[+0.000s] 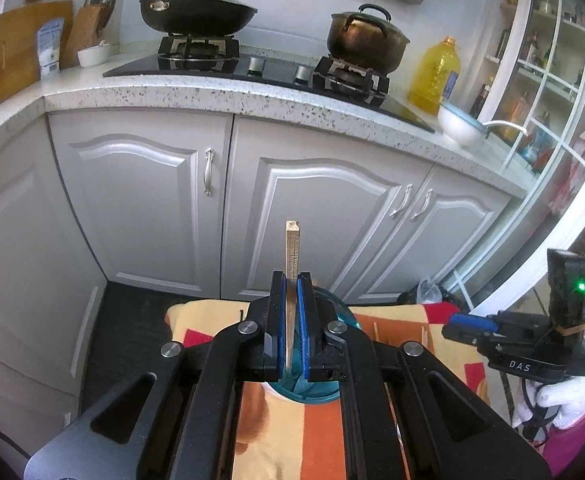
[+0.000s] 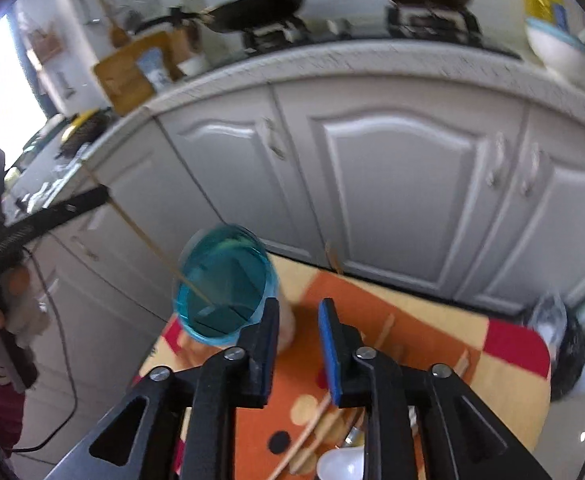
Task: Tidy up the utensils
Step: 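Lower the chopstick into the teal insert of the cup and open the left tool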
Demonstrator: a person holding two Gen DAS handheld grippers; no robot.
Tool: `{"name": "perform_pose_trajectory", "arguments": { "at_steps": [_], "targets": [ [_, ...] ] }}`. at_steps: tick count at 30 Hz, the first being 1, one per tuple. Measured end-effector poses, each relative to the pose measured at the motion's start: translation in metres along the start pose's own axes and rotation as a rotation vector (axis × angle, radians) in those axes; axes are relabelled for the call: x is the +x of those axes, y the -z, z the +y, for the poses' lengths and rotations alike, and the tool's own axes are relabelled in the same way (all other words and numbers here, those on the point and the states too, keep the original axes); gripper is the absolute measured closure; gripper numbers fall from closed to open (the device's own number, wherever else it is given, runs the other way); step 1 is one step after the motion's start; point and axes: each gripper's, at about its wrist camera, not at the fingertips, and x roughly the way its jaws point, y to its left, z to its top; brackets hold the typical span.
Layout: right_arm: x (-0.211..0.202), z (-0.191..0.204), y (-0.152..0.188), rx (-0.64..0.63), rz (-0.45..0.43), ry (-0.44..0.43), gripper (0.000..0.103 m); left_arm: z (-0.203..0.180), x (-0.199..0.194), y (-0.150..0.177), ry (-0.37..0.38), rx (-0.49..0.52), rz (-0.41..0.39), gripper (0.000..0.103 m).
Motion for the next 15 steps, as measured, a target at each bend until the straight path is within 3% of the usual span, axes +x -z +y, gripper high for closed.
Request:
{"name": "perform_pose_trajectory", "arguments": {
  "at_steps": [8, 15],
  "targets": [
    [0.002, -0.025, 0.021, 0.071, 0.036, -0.018, 0.073, -0.002, 0.022, 0.003, -0.016, 0.002, 0.035, 0.099],
    [0.041, -0.047, 0.031, 0.091, 0.106, 0.055, 0.072, -0.004, 0.040, 0.010, -0.029, 0.003, 0.063, 0.099]
  ]
}}
